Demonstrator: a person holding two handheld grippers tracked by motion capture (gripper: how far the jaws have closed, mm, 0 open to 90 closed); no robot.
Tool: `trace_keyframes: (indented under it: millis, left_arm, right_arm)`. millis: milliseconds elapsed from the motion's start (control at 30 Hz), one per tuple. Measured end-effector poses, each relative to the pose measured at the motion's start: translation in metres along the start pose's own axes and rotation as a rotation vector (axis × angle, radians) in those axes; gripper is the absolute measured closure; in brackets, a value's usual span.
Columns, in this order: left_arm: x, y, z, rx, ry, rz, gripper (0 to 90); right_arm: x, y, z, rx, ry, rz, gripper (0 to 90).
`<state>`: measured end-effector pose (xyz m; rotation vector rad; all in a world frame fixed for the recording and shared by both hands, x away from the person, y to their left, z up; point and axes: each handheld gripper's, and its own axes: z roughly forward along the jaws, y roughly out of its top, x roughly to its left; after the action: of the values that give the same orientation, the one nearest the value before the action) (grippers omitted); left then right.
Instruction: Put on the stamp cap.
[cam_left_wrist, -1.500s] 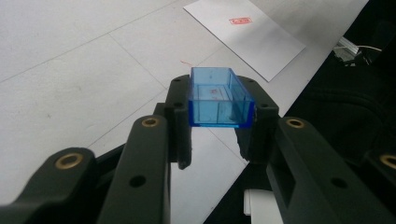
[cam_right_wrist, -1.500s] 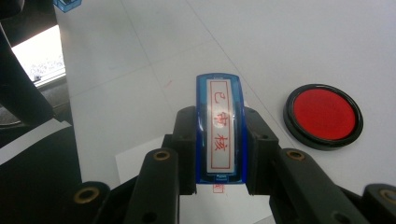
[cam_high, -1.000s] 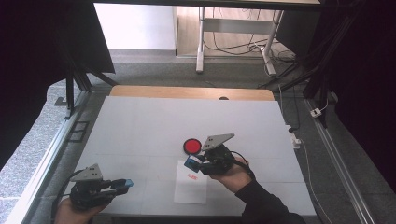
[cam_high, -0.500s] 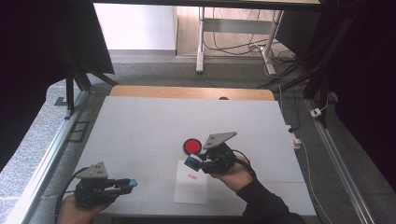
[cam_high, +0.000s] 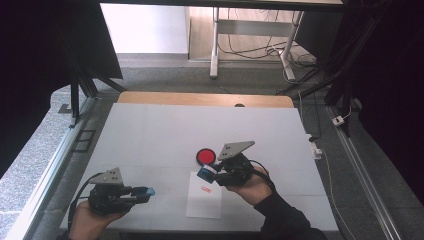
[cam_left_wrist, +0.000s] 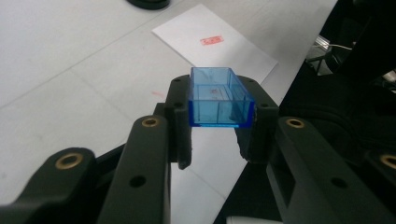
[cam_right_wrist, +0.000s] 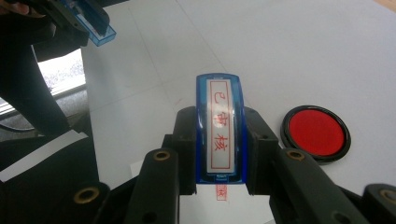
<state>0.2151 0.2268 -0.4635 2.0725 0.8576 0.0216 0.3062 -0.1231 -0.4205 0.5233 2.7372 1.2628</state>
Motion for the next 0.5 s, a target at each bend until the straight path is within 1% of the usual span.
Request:
trace_keyframes:
  millis: [133, 200, 267, 333, 500]
  left_arm:
    - [0.003, 0.009, 0.007, -0.002, -0.024, 0.018, 68.1]
    - [0.005, 0.014, 0.010, -0.008, -0.048, 0.022, 68.1]
    - [0.005, 0.018, 0.015, -0.009, -0.081, 0.037, 68.1]
    - [0.005, 0.021, 0.019, 0.001, -0.108, 0.063, 68.1]
    - [0.004, 0.029, 0.028, 0.008, -0.138, 0.106, 68.1]
  right_arm:
    - [0.001, 0.001, -0.002, -0.007, 0.004, -0.002, 70.5]
    - [0.001, 0.002, -0.003, -0.011, 0.003, -0.004, 70.5]
    - [0.001, 0.002, -0.004, -0.016, 0.007, 0.002, 70.5]
    - [0.001, 0.002, -0.004, -0.019, 0.006, 0.004, 70.5]
    - [0.003, 0.004, -0.006, -0.027, 0.018, -0.004, 70.5]
